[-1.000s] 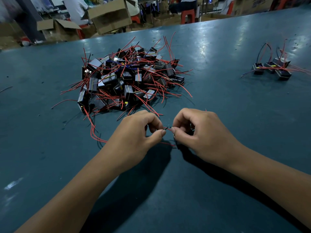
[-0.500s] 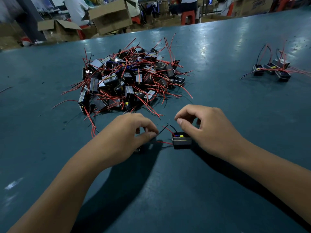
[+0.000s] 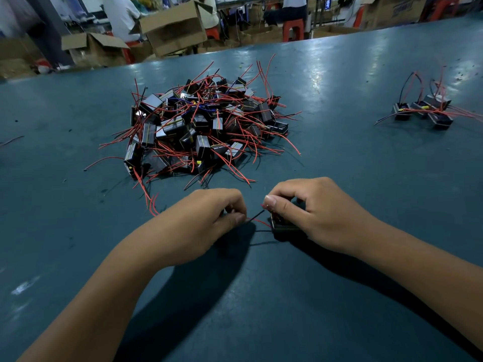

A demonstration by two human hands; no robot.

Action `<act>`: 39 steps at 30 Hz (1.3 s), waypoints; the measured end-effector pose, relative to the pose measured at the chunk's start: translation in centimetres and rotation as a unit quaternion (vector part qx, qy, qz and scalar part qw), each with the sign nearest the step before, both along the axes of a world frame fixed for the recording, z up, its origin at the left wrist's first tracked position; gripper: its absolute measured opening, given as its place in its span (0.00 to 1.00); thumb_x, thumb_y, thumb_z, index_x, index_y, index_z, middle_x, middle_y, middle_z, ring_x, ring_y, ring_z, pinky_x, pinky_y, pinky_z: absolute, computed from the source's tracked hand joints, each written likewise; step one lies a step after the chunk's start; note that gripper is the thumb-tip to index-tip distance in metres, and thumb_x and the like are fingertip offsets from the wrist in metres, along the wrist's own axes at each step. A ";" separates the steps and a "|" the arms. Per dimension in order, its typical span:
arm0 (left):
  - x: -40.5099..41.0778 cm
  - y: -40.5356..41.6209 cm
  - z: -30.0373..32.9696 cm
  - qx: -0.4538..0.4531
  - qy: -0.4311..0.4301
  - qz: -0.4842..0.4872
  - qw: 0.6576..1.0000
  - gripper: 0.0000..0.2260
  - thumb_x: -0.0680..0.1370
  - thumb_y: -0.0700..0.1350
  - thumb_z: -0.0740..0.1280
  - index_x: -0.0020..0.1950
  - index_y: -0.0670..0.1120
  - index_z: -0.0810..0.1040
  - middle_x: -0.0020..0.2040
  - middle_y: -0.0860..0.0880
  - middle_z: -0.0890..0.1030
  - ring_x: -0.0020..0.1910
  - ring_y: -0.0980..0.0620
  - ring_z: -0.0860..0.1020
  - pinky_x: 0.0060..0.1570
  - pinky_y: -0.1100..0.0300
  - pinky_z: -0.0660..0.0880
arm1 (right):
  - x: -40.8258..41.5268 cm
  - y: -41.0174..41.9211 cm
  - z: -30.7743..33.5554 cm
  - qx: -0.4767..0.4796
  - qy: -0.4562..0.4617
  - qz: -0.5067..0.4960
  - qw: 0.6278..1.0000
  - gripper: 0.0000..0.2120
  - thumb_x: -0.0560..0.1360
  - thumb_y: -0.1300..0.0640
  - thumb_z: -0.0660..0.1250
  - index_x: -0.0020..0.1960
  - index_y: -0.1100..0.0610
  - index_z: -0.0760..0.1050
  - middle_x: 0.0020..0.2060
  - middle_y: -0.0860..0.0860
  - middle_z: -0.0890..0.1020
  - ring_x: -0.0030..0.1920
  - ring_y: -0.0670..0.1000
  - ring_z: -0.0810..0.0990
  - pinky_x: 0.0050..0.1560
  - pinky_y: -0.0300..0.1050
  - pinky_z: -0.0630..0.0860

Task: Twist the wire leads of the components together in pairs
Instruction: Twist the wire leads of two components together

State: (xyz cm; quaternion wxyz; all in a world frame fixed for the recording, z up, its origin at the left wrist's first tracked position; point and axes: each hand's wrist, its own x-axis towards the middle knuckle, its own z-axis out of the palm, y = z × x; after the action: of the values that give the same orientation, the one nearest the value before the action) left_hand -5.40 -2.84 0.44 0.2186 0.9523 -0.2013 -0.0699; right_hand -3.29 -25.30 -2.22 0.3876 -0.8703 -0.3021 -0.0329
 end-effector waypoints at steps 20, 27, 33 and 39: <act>0.2 -0.7 -1.2 -0.091 -0.054 0.066 0.992 0.07 0.82 0.44 0.63 0.51 0.53 0.79 0.35 0.53 0.79 0.36 0.54 0.75 0.36 0.60 0.71 | 0.2 -0.1 0.1 -0.004 -0.010 0.023 1.000 0.03 0.76 0.52 0.71 0.47 0.51 0.83 0.40 0.43 0.83 0.43 0.42 0.80 0.45 0.32 0.72; 0.2 -1.3 -1.4 -0.132 -0.045 0.068 0.988 0.08 0.82 0.43 0.63 0.44 0.53 0.73 0.33 0.54 0.82 0.27 0.59 0.73 0.28 0.68 0.67 | 0.1 0.0 0.3 -0.029 -0.015 0.036 0.999 0.02 0.75 0.54 0.73 0.48 0.50 0.83 0.39 0.44 0.83 0.41 0.45 0.79 0.44 0.37 0.73; 0.2 -1.4 -1.4 -0.167 -0.016 0.081 0.982 0.07 0.81 0.41 0.62 0.44 0.51 0.71 0.31 0.52 0.82 0.23 0.59 0.70 0.26 0.68 0.65 | -0.3 0.1 0.3 0.006 0.013 -0.016 1.000 0.07 0.72 0.60 0.72 0.40 0.49 0.77 0.30 0.42 0.79 0.33 0.42 0.76 0.36 0.30 0.69; -0.1 -2.1 -1.7 -0.225 0.026 0.067 0.972 0.05 0.80 0.45 0.61 0.44 0.51 0.71 0.29 0.52 0.79 0.22 0.55 0.68 0.24 0.63 0.65 | -0.2 0.1 0.2 0.008 0.049 -0.044 0.998 0.09 0.72 0.59 0.70 0.37 0.48 0.75 0.27 0.44 0.77 0.28 0.42 0.72 0.33 0.30 0.67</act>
State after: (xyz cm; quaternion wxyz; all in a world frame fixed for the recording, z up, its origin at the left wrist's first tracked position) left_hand -5.51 -4.92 -1.29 0.4370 0.8875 -0.1421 -0.0329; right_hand -3.48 -25.16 -2.02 0.4074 -0.8801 -0.2435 -0.0097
